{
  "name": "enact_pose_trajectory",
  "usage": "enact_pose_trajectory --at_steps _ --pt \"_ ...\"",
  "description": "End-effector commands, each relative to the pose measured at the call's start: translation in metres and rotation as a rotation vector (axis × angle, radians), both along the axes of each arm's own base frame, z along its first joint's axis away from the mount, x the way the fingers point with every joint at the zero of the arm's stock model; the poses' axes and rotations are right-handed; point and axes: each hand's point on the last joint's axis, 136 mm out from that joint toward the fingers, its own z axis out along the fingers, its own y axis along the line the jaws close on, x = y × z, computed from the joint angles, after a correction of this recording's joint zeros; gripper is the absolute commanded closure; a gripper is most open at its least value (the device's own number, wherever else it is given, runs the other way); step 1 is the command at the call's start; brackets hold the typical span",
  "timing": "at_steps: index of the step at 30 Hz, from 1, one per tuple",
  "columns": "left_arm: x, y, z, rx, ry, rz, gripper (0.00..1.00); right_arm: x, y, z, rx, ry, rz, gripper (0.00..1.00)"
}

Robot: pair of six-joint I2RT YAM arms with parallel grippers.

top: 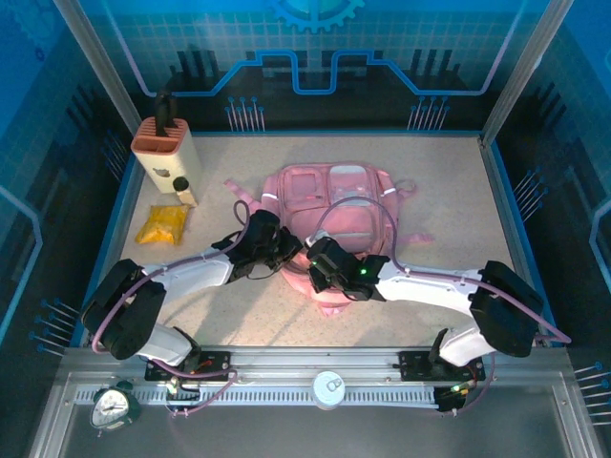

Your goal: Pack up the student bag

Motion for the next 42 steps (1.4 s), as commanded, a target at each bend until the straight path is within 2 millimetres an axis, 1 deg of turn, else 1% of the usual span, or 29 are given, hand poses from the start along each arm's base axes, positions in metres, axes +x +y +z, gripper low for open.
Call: enact_pose_trajectory --at_steps 1,3,7,8,10,12,17,19,20,23,25,26,30,33,38,40,42 --pt "0.021 0.034 0.015 0.077 -0.065 0.094 1.00 -0.006 -0.035 -0.006 -0.075 0.025 -0.064 1.00" --pt "0.024 0.049 0.018 0.099 -0.078 0.106 1.00 -0.007 -0.050 -0.008 -0.086 0.034 -0.094 1.00" --pt "0.027 0.078 0.021 0.153 -0.078 0.116 1.00 -0.008 -0.073 -0.009 -0.088 0.041 -0.129 1.00" --pt "0.028 0.086 0.021 0.164 -0.075 0.127 1.00 -0.007 -0.079 -0.010 -0.093 0.044 -0.141 1.00" --pt "0.031 0.097 0.022 0.174 -0.082 0.130 1.00 -0.003 -0.093 -0.014 -0.105 0.059 -0.173 1.00" --pt "0.036 0.102 0.024 0.166 -0.087 0.112 1.00 0.005 -0.104 -0.016 -0.106 0.071 -0.201 1.00" --pt "0.046 0.113 0.024 0.168 -0.087 0.083 1.00 0.026 -0.122 -0.009 -0.150 0.018 -0.232 1.00" --pt "0.050 0.115 0.024 0.178 -0.091 0.069 1.00 0.028 -0.129 -0.007 -0.194 0.005 -0.242 1.00" --pt "0.052 0.117 0.024 0.186 -0.093 0.063 1.00 0.027 -0.127 -0.007 -0.196 0.008 -0.227 1.00" --pt "0.061 0.118 0.024 0.198 -0.110 0.030 1.00 0.016 -0.102 -0.006 -0.165 -0.003 -0.115 1.00" --pt "0.068 0.120 0.023 0.211 -0.115 0.009 1.00 0.012 -0.094 -0.006 -0.164 -0.005 -0.085 1.00" --pt "0.073 0.121 0.023 0.223 -0.125 -0.006 1.00 0.015 -0.094 -0.006 -0.169 -0.003 -0.091 1.00" --pt "0.086 0.134 0.019 0.272 -0.139 -0.011 1.00 0.035 -0.113 -0.006 -0.174 0.008 -0.169 1.00" --pt "0.095 0.132 0.018 0.294 -0.156 -0.070 1.00 0.048 -0.123 -0.008 -0.186 0.010 -0.202 1.00" --pt "0.102 0.130 0.013 0.319 -0.159 -0.113 1.00 0.060 -0.125 -0.004 -0.211 -0.016 -0.202 1.00" --pt "0.103 0.128 0.013 0.310 -0.166 -0.127 1.00 0.062 -0.124 -0.003 -0.200 -0.006 -0.210 1.00" --pt "0.101 0.123 0.015 0.288 -0.171 -0.151 1.00 0.062 -0.119 0.000 -0.171 -0.001 -0.194 0.99"
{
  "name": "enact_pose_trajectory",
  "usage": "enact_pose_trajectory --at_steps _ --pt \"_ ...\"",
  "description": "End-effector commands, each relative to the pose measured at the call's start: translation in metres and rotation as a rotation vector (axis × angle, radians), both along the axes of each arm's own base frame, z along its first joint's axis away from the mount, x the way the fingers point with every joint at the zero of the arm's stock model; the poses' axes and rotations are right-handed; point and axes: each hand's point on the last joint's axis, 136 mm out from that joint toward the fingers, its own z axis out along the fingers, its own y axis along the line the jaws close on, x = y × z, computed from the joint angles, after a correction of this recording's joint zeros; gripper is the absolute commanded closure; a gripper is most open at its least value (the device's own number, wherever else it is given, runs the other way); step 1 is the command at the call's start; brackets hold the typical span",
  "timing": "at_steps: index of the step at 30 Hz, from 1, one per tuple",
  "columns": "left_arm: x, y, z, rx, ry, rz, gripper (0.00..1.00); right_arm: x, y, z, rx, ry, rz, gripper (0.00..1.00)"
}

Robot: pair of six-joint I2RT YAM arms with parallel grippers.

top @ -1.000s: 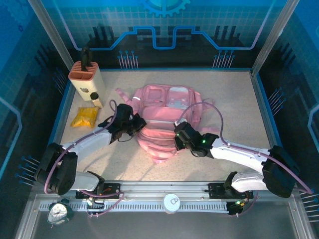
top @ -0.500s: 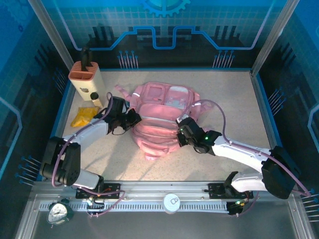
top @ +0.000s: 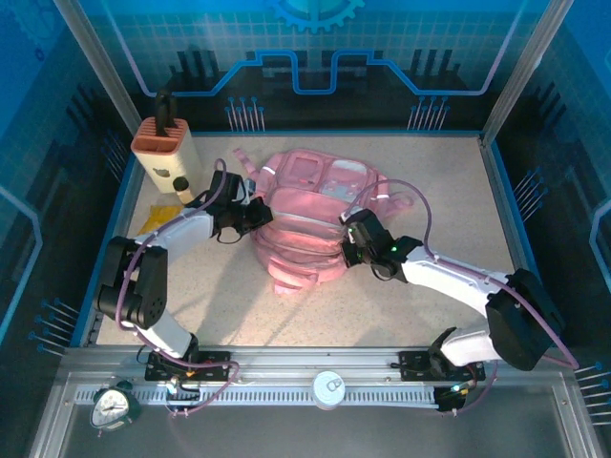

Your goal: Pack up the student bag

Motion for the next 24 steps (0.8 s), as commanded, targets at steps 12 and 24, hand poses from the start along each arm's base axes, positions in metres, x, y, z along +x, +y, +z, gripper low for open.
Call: enact_pose_trajectory --at_steps 12,24 --pt "-0.024 0.042 0.045 0.060 -0.119 0.087 0.37 -0.007 -0.056 0.044 0.078 -0.001 -0.157 0.48" --pt "-0.070 0.213 0.051 0.783 -0.258 0.616 0.01 0.037 -0.233 0.053 0.056 -0.280 -0.758 0.00"
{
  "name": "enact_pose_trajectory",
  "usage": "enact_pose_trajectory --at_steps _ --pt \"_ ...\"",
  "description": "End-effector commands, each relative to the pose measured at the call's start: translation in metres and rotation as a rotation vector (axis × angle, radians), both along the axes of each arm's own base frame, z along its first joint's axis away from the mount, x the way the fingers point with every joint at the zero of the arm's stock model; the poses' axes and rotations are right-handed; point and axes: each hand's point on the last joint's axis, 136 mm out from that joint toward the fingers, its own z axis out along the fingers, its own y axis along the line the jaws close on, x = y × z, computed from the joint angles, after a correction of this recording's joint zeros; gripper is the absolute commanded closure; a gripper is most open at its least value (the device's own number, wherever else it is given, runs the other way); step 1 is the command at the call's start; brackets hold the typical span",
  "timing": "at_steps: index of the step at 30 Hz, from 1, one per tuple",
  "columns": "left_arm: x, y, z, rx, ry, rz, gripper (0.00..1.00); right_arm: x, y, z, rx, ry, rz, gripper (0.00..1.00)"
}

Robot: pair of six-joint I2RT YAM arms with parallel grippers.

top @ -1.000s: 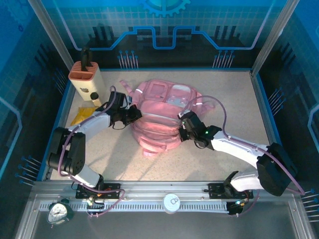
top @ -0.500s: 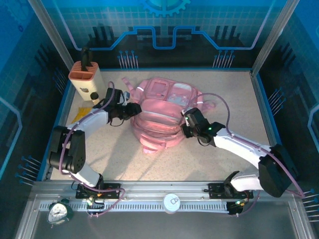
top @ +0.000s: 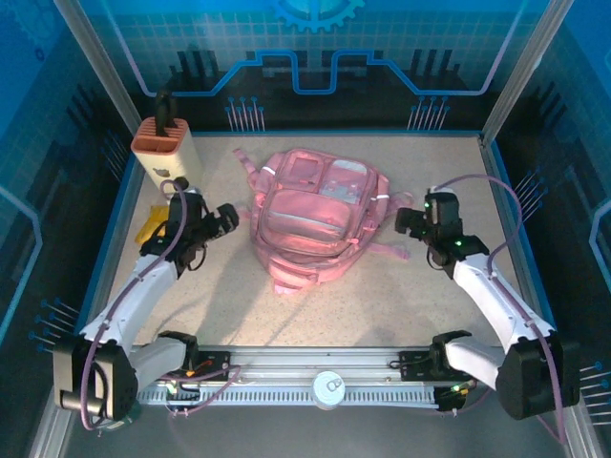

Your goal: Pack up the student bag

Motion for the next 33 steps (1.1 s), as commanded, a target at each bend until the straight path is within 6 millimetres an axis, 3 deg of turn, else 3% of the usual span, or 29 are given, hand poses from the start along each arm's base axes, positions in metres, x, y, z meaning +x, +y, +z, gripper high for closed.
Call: enact_pose_trajectory --at_steps 1,3,5,8,12,15,19,22,33 --pt "-0.010 0.075 -0.002 0.336 -0.028 0.223 0.01 0.012 -0.044 0.000 -0.078 -0.128 -0.137 0.00" --pt "-0.002 0.082 -0.010 0.390 -0.103 0.193 0.01 0.017 -0.058 -0.013 -0.103 -0.162 -0.150 0.00" --pt "0.009 0.073 -0.019 0.389 -0.183 0.115 0.01 0.026 -0.057 -0.020 -0.124 -0.221 -0.108 0.00" --pt "0.024 0.051 -0.029 0.369 -0.310 -0.009 0.01 0.040 -0.039 -0.035 -0.114 -0.302 0.023 0.00" --pt "0.042 0.032 -0.030 0.334 -0.390 -0.108 0.01 0.058 -0.010 -0.030 -0.101 -0.375 0.208 0.00" --pt "0.053 0.020 -0.031 0.334 -0.462 -0.176 0.01 0.066 0.002 -0.040 -0.084 -0.361 0.282 0.00" --pt "0.063 0.009 -0.053 0.328 -0.447 -0.248 0.01 0.062 0.025 -0.050 -0.145 -0.424 0.372 0.00" --pt "0.068 0.019 -0.058 0.330 -0.388 -0.194 0.01 0.069 0.015 -0.055 -0.162 -0.361 0.301 0.00" --pt "0.070 0.019 -0.058 0.340 -0.384 -0.193 0.01 0.069 0.021 -0.055 -0.195 -0.358 0.316 0.00"
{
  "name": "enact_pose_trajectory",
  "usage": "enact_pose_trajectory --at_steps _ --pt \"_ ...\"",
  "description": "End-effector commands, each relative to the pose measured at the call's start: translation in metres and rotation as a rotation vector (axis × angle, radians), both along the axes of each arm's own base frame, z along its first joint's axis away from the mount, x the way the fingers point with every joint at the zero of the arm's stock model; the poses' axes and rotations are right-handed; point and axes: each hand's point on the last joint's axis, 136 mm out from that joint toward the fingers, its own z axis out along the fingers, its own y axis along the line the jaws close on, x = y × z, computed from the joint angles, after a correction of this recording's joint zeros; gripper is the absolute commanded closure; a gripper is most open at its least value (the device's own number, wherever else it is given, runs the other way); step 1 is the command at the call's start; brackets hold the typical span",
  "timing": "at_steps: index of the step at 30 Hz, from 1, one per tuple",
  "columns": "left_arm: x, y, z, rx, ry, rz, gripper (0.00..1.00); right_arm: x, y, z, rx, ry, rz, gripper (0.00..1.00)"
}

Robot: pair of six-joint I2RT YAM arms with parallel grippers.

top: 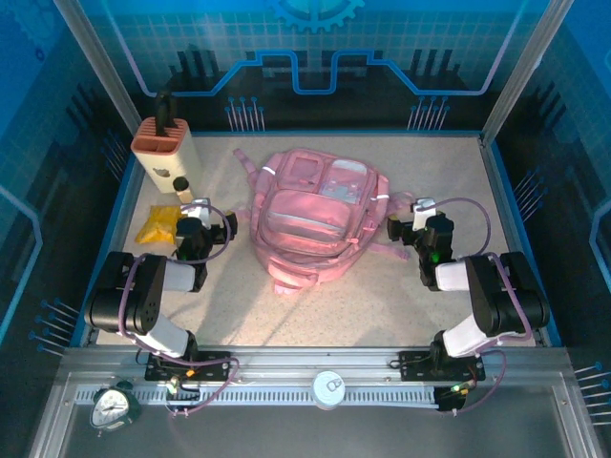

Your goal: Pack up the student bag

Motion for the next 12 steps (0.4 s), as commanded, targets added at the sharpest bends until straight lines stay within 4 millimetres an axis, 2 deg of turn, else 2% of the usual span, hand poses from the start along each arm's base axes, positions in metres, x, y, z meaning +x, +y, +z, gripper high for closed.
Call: enact_pose_trajectory --at_steps 1,12 --pt "0.0068 0.0002 0.0127 0.024 -0.043 -0.008 0.01 0.0098 0.0018 0.0168 -0.022 -0.063 0.002 0.00" --pt "0.0073 -0.0022 0.0125 0.023 -0.040 -0.022 0.01 0.0104 0.0032 0.0165 -0.012 -0.058 0.019 0.00"
